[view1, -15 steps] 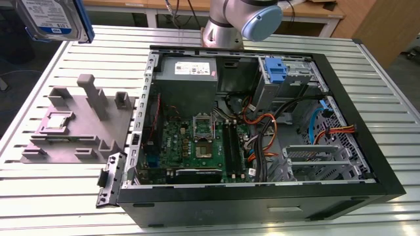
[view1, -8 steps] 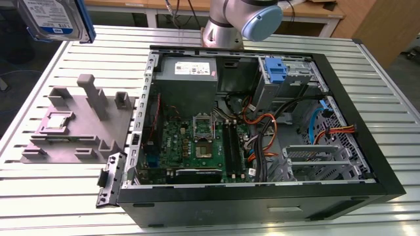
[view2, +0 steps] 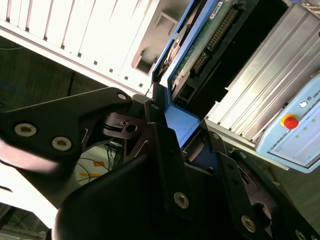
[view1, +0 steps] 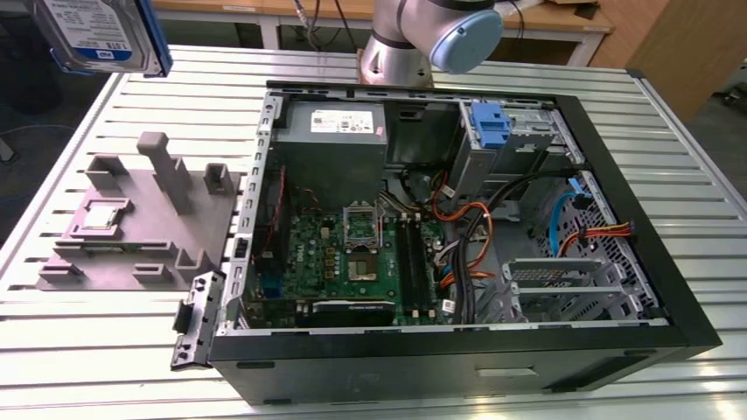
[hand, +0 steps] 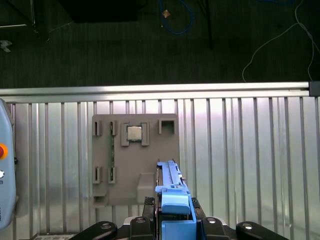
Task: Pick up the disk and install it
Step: 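Pick up the disk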
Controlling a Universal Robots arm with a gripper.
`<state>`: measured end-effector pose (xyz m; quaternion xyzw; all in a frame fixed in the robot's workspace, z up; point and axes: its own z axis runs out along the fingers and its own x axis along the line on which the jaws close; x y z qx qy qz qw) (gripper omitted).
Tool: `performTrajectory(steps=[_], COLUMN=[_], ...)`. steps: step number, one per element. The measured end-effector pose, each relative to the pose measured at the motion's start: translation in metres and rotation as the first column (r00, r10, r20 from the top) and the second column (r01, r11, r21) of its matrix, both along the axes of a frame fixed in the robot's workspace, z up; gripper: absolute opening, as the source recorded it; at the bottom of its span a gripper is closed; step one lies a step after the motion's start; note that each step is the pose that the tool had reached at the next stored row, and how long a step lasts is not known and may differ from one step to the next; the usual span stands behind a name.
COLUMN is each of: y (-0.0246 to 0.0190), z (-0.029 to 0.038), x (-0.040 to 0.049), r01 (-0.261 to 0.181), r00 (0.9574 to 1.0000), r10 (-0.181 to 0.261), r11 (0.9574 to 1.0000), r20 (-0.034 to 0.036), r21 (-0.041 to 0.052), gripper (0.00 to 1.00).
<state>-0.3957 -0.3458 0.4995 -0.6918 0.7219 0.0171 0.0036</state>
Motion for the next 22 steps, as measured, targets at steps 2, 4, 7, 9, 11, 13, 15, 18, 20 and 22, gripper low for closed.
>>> performTrajectory(steps=[2,4,7,9,11,13,15,18,20,22], y=[0.0000,0.0000,0.0000,0.0000,0.0000,0.0000,0.0000,0.0000,0.0000,0.0000], z=[0.0000,0.0000,0.0000,0.0000,0.0000,0.0000,0.0000,0.0000,-0.0001,0.0000], x=[0.0007,0.0016,0.0030,0.0040,0.0049,0.0061,0.0071,0.0085,0.0092,0.0100], r01=[0.000,0.000,0.000,0.000,0.000,0.000,0.000,0.000,0.000,0.000], r00=[1.0000,1.0000,1.0000,1.0000,1.0000,1.0000,1.0000,1.0000,1.0000,1.0000], r10=[0.000,0.000,0.000,0.000,0.000,0.000,0.000,0.000,0.000,0.000], r11=[1.0000,1.0000,1.0000,1.0000,1.0000,1.0000,1.0000,1.0000,1.0000,1.0000], r20=[0.0000,0.0000,0.0000,0.0000,0.0000,0.0000,0.0000,0.0000,0.0001,0.0000], r21=[0.0000,0.0000,0.0000,0.0000,0.0000,0.0000,0.0000,0.0000,0.0000,0.0000], gripper=[0.37,0.37,0.37,0.37,0.37,0.37,0.37,0.37,0.37,0.37])
